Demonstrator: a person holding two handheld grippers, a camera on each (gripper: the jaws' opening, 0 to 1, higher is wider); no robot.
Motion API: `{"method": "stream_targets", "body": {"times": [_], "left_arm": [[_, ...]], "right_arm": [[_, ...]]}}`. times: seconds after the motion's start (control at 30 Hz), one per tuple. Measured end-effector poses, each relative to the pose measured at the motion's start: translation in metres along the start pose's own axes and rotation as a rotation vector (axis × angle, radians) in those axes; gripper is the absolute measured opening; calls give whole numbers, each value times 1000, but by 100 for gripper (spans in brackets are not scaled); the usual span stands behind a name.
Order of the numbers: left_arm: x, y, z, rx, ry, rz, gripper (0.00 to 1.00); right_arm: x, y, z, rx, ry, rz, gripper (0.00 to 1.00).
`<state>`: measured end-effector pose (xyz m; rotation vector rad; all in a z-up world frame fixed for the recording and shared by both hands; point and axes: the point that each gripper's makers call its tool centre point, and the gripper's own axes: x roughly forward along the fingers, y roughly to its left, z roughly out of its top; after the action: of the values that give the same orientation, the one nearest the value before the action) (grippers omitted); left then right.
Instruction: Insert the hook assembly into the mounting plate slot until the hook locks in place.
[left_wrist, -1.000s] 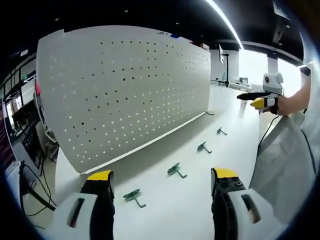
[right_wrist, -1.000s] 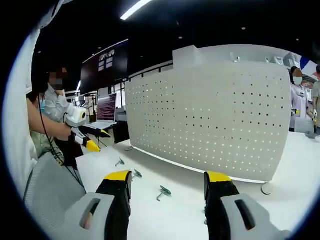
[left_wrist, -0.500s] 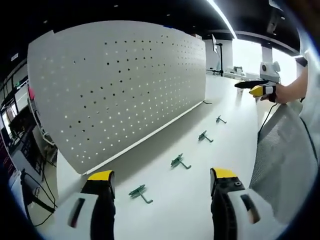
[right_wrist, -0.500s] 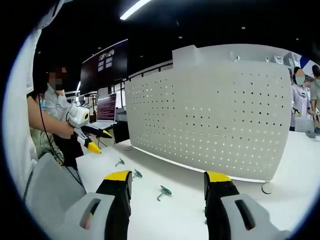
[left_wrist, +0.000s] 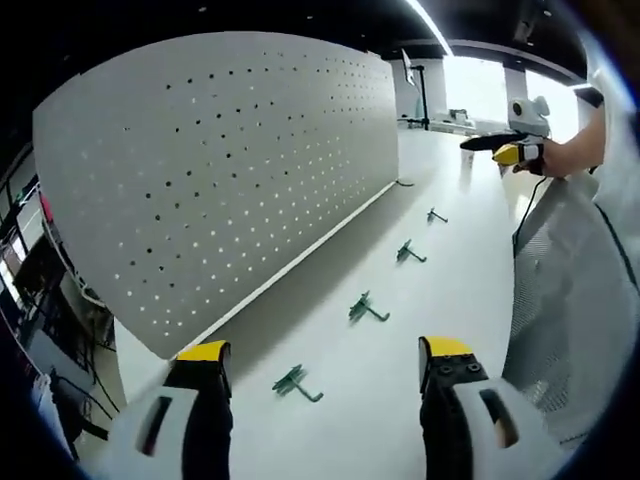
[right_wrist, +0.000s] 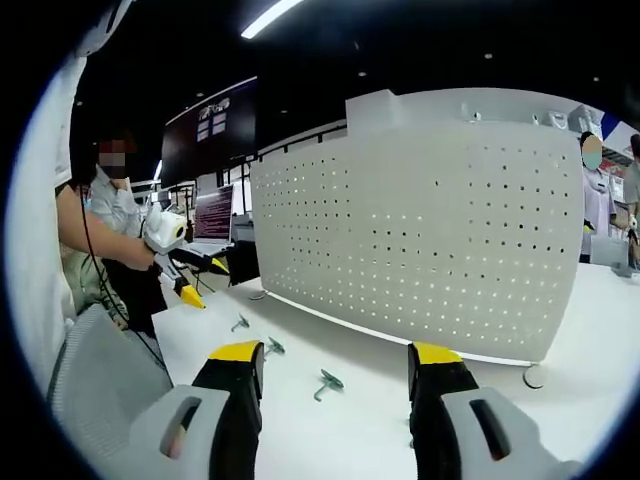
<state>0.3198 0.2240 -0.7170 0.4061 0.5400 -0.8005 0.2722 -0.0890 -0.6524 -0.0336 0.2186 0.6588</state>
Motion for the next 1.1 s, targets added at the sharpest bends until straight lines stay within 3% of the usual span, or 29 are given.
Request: {"method": "stream_targets", "body": {"times": [1.1], "left_arm": [[27, 1, -39, 169, 208, -180, 76]], "right_arm": [[-1, -1, 0, -4, -7, -3, 56]]}}
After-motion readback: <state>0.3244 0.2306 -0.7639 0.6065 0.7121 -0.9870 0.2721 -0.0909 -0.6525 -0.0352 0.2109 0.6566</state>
